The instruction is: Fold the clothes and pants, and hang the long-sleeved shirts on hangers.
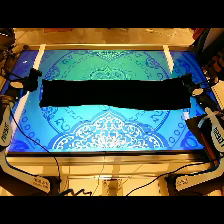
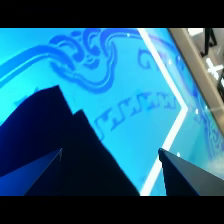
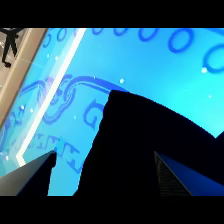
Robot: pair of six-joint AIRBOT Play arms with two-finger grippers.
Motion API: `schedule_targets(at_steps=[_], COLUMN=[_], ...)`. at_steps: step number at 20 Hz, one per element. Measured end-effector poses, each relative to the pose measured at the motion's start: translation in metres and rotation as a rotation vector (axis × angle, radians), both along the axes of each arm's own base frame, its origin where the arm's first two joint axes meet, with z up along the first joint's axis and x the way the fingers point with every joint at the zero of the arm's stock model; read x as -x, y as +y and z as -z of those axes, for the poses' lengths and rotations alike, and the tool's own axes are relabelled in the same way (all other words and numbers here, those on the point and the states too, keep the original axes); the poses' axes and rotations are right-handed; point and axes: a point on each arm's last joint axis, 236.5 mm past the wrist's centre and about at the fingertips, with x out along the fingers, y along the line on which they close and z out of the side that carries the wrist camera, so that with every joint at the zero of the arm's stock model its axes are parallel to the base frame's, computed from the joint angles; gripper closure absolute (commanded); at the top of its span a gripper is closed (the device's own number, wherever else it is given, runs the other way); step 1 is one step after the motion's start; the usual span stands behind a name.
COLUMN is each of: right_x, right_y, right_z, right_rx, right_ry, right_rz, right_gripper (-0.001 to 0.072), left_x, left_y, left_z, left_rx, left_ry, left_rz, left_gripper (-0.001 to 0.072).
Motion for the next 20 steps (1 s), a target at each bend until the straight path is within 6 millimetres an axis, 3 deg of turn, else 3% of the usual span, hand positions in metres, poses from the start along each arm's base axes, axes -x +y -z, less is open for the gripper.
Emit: schedule_targets(at_steps=[2,3,8,14,17,20], right_x=[0.004,0.006,0.017,0.036,0.044,0.047], right_y=[0.007,0.011,0.027,0.051,0.06,0.07], right_z=[-0.004,-0.006,-0.011,0.008,0.016,0.019], right_rx=[0.033,0.057,0.16,0.208,0.229,0.247], right_ry=[0.026,0.044,0.119,0.24,0.282,0.301], right_rz=[-0.049,-0.079,-0.216,-0.388,-0.46,-0.512], right_gripper=[0.002,0.002,0.002,0.0013,0.0013,0.0013], left_x=[0.012,0.019,0.068,0.125,0.137,0.136], left_y=[-0.004,-0.007,-0.021,-0.034,-0.033,-0.029], left_z=[0.004,0.007,0.019,0.072,0.092,0.111], left_rx=[0.037,0.049,0.061,0.213,0.248,0.274], left_ry=[0.052,0.079,0.226,0.396,0.423,0.427], left_rz=[0.049,0.073,0.151,0.055,-0.004,-0.068], left_gripper=[0.0049,0.0113,0.0124,0.0124,0.0124,0.0123])
